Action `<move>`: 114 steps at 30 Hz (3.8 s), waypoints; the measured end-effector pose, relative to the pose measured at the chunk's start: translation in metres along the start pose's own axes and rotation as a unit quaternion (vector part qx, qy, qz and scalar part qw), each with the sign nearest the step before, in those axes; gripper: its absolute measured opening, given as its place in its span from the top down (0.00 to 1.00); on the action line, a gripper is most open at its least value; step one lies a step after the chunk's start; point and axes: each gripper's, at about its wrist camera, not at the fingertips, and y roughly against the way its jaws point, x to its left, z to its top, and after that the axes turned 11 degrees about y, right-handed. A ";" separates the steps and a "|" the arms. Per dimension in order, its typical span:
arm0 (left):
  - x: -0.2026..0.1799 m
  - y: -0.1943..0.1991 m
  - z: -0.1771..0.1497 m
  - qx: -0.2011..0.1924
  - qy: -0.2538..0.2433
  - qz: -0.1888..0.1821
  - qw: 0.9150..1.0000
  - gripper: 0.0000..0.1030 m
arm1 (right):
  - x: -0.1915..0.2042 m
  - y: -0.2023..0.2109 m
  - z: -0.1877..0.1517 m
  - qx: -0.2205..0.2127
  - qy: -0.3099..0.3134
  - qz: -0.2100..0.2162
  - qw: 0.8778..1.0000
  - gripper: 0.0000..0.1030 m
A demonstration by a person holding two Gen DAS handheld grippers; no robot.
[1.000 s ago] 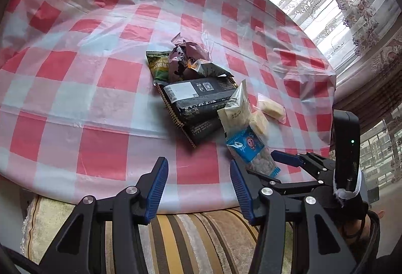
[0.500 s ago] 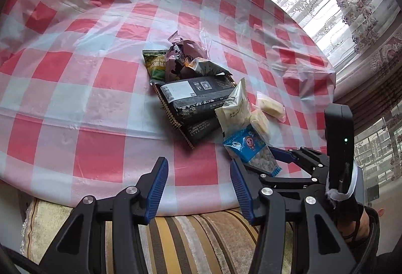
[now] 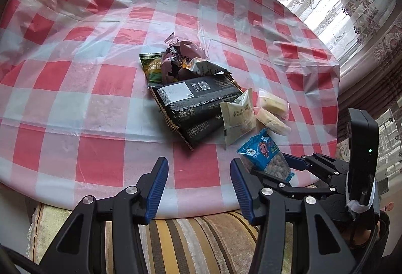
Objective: Organize snacks
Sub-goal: 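Grasp the blue-labelled seed bag with the right tool, then grasp the white cookie packet with the left tool while the right tool holds the seed bag, then carry both packets over the white box and open both tools to release them, then return both tools to the table toward the remaining snacks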
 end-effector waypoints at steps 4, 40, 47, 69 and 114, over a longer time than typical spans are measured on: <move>-0.012 -0.003 0.002 -0.001 -0.022 0.001 1.000 0.49 | -0.008 0.013 -0.014 -0.008 -0.019 0.004 1.000 0.39; -0.169 -0.138 -0.007 0.092 -0.195 0.101 0.971 0.49 | -0.106 0.088 -0.116 -0.058 -0.174 -0.094 0.978 0.39; -0.183 -0.142 -0.012 0.074 -0.235 0.128 0.961 0.63 | -0.117 0.093 -0.131 -0.066 -0.193 -0.097 0.974 0.39; -0.304 -0.110 -0.094 0.116 -0.314 -0.036 0.942 0.63 | -0.196 0.122 -0.242 -0.049 -0.311 -0.175 0.933 0.39; -0.214 -0.009 -0.067 -0.087 -0.269 -0.077 0.956 0.27 | -0.136 0.146 -0.166 -0.121 -0.223 -0.292 0.922 0.08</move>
